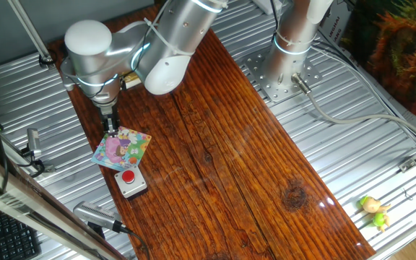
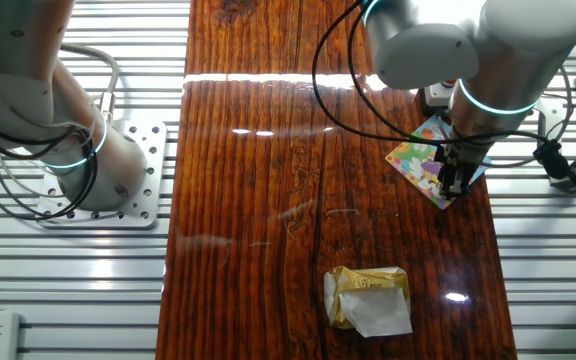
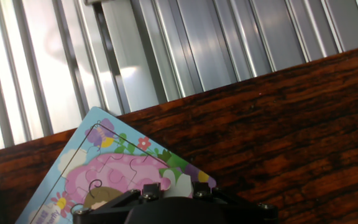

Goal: Assemble one piece of a puzzle

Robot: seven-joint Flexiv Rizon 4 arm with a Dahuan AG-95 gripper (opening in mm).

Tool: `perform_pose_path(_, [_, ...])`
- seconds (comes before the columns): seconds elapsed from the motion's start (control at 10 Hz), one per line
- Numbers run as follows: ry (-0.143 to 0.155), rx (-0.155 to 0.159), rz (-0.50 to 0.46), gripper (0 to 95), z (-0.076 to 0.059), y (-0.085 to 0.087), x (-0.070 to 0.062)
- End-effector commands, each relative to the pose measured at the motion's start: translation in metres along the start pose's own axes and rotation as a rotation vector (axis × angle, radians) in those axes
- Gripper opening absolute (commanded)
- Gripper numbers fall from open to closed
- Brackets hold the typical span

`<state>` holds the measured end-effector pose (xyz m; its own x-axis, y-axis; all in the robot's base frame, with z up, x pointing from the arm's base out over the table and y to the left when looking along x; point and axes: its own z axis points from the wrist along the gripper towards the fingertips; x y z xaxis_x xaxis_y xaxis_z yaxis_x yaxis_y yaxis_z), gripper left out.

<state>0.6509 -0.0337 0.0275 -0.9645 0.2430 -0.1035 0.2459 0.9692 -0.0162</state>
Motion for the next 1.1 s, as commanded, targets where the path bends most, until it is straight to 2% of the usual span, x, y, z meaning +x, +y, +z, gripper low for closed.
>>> perform_pose_path(0.1, [0.009, 0.001, -0.030, 0.0, -0.0008, 0.0008, -0.0008])
perform_pose_path(0.3, [0.018, 0.006, -0.123, 0.0, -0.0026, 0.0011, -0.0013])
perform_pose_path(0.5, [0.030, 0.000, -0.287, 0.0, -0.0067, 0.0023, -0.0022])
perform_pose_path(0.6, [0.031, -0.003, -0.320, 0.0, -0.0090, 0.0037, -0.0024])
perform_pose_path(1.1, [0.034, -0.006, -0.308, 0.0, -0.0105, 0.0047, -0.0036])
